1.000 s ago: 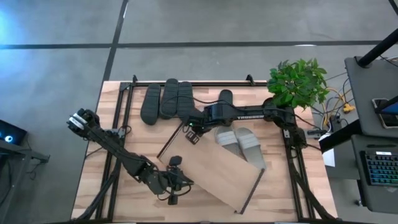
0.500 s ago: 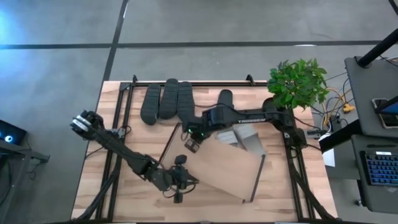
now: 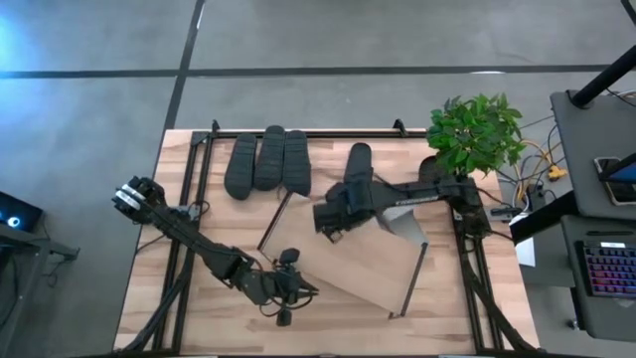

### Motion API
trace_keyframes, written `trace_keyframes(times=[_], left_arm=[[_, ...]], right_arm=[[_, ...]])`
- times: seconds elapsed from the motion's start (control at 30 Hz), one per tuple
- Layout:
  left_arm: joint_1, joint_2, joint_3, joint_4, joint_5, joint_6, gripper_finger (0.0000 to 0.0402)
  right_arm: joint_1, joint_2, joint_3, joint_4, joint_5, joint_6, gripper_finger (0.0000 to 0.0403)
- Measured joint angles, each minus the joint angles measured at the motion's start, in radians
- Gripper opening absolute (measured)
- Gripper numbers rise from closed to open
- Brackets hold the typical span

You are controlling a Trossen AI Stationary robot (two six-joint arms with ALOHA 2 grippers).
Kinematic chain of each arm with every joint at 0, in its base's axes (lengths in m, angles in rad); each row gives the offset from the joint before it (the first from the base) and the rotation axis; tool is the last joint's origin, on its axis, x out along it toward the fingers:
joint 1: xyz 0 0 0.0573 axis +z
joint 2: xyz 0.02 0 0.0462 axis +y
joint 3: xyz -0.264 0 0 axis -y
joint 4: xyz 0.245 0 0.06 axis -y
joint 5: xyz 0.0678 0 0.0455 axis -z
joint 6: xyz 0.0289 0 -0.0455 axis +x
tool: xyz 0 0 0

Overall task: Pick and place slides into the shelf
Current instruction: Adjust the gray slippers

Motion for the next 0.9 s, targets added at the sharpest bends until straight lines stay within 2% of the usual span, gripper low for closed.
trace_keyframes(times=[0.07, 0.17, 0.3, 0.4, 0.53, 0.73, 0.9], left_arm=[[-0.003, -0.011, 0.000, -0.005, 0.002, -0.001, 0.0018], [-0.014, -0.041, -0.001, -0.038, 0.002, -0.007, 0.0018], [-0.041, -0.082, -0.003, -0.109, 0.000, -0.035, 0.0018], [-0.065, -0.125, -0.002, -0.188, 0.002, -0.071, 0.0018], [-0.104, -0.212, -0.004, -0.315, 0.011, -0.150, 0.0018], [-0.164, -0.352, -0.006, -0.431, 0.016, -0.220, 0.0018], [-0.181, -0.430, -0.006, -0.417, 0.014, -0.224, 0.0018]], right_arm=[[-0.009, -0.035, -0.049, 0.008, -0.018, 0.056, 0.0072], [-0.012, -0.070, -0.084, 0.010, 0.033, 0.149, 0.0071], [-0.021, -0.105, -0.113, 0.004, 0.050, 0.221, 0.0074], [-0.032, -0.113, -0.175, 0.004, 0.018, 0.198, 0.0079], [-0.069, -0.146, -0.267, -0.002, -0.090, 0.144, 0.0081], [-0.128, -0.161, -0.384, 0.003, -0.072, 0.051, 0.0072], [-0.206, -0.173, -0.483, 0.004, -0.069, 0.007, 0.0068]])
